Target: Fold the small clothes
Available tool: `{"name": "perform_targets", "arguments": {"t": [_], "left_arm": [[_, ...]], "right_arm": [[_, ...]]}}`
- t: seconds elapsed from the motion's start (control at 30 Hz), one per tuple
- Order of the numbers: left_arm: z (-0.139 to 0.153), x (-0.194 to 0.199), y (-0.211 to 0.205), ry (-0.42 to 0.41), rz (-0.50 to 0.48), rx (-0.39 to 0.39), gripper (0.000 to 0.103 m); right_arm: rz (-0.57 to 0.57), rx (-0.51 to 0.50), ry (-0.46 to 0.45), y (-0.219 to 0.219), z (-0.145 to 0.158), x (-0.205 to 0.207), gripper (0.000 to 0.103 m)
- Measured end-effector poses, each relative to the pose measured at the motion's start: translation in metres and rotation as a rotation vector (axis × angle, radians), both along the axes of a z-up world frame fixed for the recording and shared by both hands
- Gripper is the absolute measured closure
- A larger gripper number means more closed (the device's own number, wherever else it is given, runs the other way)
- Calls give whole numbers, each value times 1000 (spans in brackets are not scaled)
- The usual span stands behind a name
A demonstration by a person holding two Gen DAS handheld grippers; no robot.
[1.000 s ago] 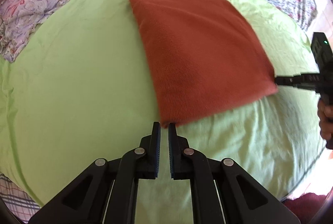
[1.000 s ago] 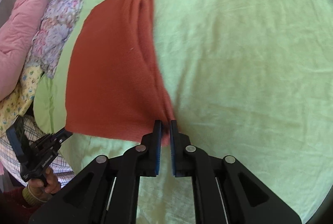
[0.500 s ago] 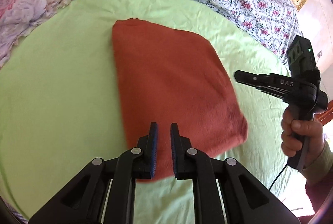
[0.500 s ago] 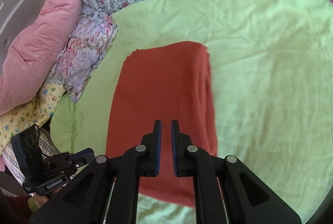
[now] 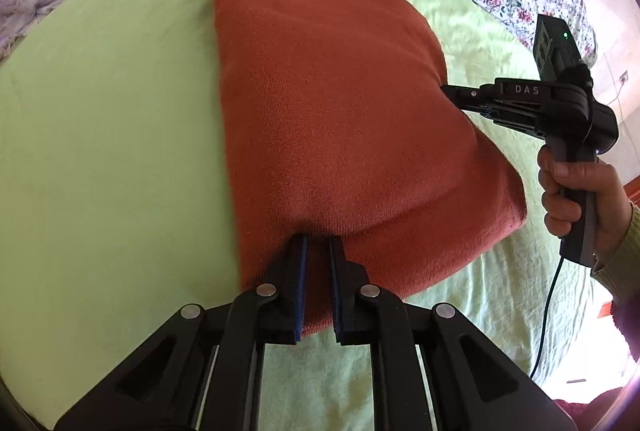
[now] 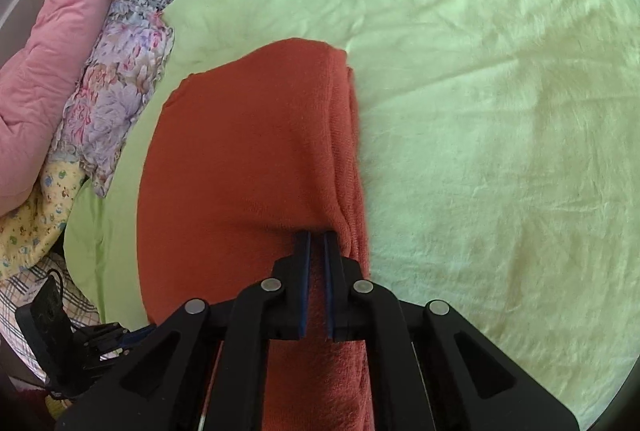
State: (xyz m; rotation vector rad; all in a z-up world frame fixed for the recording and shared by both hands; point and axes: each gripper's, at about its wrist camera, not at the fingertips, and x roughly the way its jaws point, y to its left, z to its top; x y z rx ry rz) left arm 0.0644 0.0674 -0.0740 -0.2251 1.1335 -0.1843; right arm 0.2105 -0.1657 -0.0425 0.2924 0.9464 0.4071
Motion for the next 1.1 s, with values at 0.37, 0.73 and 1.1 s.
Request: {"name": "perform_targets", "arguments": {"t": [0.37, 0.73, 1.1], "left_arm": [[8, -26, 1, 18, -20, 19, 89], [51, -52, 11, -63, -61, 48, 62], [73, -87, 28, -117, -67, 112, 46]], "right_arm": [[-41, 24, -8, -8, 13, -58, 89], [-125, 20, -83, -10, 28, -133, 83], [-166, 37, -133, 18, 36, -199, 71]]}}
